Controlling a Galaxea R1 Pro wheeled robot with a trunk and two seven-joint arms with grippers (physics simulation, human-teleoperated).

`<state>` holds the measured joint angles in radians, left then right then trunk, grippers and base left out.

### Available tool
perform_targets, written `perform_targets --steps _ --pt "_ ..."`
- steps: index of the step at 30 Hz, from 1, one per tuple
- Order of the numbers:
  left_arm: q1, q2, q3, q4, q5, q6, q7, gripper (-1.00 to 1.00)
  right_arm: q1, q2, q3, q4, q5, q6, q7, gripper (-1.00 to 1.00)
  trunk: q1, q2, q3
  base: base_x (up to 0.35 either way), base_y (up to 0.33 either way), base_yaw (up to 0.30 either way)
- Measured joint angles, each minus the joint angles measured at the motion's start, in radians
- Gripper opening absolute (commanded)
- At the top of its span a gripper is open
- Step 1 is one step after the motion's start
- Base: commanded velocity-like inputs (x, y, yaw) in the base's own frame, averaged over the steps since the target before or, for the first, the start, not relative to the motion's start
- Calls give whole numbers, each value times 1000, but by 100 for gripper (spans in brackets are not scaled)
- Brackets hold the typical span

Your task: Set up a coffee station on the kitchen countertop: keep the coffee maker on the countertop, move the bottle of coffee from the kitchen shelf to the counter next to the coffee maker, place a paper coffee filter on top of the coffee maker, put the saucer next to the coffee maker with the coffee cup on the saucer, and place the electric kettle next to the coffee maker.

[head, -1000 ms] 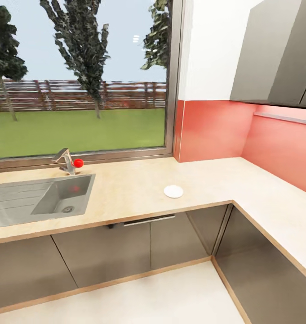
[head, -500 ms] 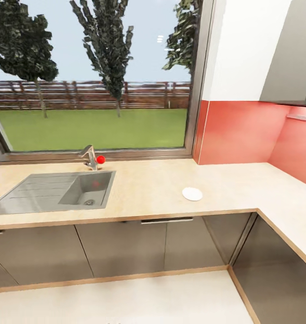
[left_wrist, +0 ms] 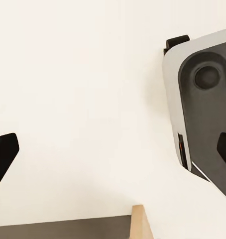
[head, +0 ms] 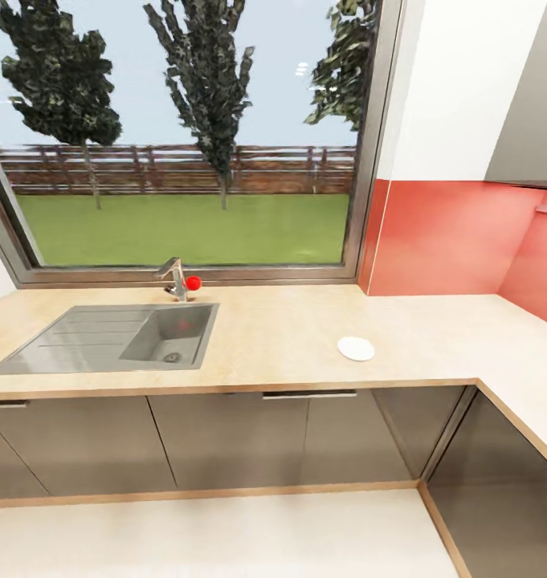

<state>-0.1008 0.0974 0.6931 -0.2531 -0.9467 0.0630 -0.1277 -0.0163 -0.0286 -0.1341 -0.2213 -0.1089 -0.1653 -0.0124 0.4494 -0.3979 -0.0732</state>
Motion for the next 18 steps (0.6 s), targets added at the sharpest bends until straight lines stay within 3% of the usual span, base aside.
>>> perform_targets --steps 6,10,12,13,17,18 --pt "-23 -6 -2 -14 -2 -6 -2 100 0 3 2 -167 1 2 3 100 0 0 0 0 0 1" --pt "-87 -4 -3 -23 -1 -20 -13 100 0 6 12 -316 0 3 14 100 0 0 0 0 0 0" --pt "-149 0 -1 -25 7 -95 -26 100 0 16 64 -405 0 3 35 100 0 0 0 0 0 0" --pt "-191 -8 0 -26 8 -134 -53 100 0 28 118 -427 6 4 36 100 0 0 0 0 0 0" --pt "-233 -11 -1 -27 8 -147 -120 100 0 29 147 -433 19 5 1 100 0 0 0 0 0 0" --pt "-272 -10 -1 -27 9 -149 -207 100 0 27 152 -459 73 4 -57 100 0 0 0 0 0 0"
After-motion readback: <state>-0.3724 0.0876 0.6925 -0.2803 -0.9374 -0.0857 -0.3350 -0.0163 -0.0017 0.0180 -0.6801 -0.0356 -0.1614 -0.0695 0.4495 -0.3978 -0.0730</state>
